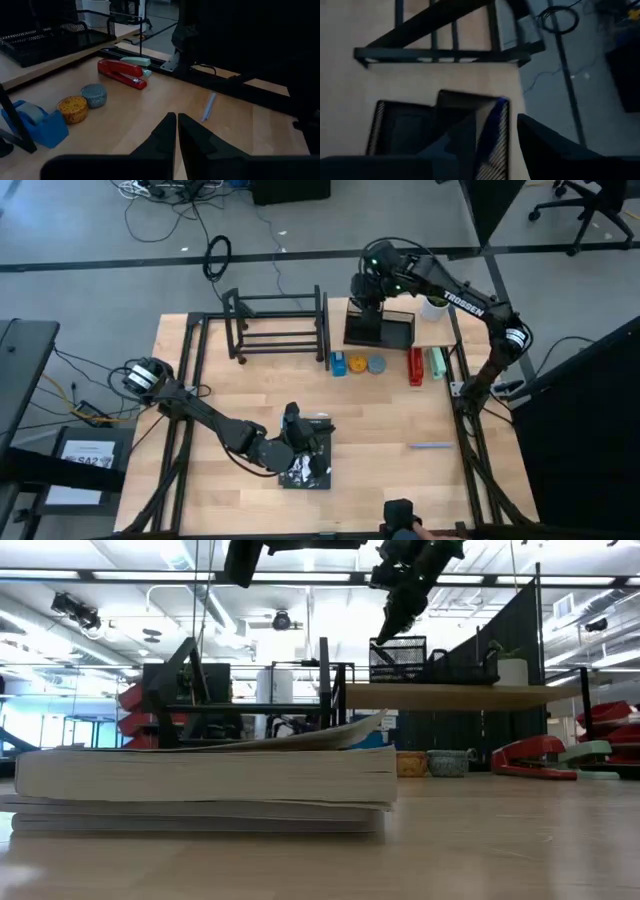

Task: Stock shelves
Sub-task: Remove the white vase plant from the shelf

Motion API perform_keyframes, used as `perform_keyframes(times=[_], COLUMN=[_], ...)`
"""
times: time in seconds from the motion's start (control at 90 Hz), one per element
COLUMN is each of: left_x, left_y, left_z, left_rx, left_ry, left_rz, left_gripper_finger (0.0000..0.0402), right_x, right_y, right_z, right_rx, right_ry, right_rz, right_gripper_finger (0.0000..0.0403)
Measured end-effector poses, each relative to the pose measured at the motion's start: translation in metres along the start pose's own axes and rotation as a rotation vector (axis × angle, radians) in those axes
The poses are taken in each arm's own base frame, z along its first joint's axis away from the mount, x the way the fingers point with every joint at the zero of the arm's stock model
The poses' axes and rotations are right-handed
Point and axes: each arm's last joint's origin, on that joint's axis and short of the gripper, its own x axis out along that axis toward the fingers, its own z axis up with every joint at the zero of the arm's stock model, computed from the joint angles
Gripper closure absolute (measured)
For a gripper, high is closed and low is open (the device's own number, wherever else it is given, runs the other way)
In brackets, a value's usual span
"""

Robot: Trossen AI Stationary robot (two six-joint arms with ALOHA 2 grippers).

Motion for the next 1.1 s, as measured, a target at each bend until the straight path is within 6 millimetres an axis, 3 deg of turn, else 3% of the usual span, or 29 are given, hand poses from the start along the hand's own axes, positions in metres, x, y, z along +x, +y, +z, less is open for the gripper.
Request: perform_keyframes(times=[0.5,0.733,1.1], left_x=[0.0,0.0,0.001], left_y=[0.0,0.0,0.001], left_z=[0.0,0.0,0.0], left_rx=[-0.001,-0.001,0.001], left_ry=[0.0,0.0,-0.001], left_rz=[0.001,0.001,0.003], left_gripper_finger=[0.0402,0.0401,0.0401], right_x=[-0.001,0.0,0.0], right_y=[-0.003,0.003,-0.003], right_z=[-0.005,0.0,0.006], right_rx=[0.053,-0.047,-0.056], right_ry=[-0.024,-0.054,-0.077], right_rz=[0.075,0.1,-0.019], right_gripper_finger=[0.0304,0.0304,0.0301])
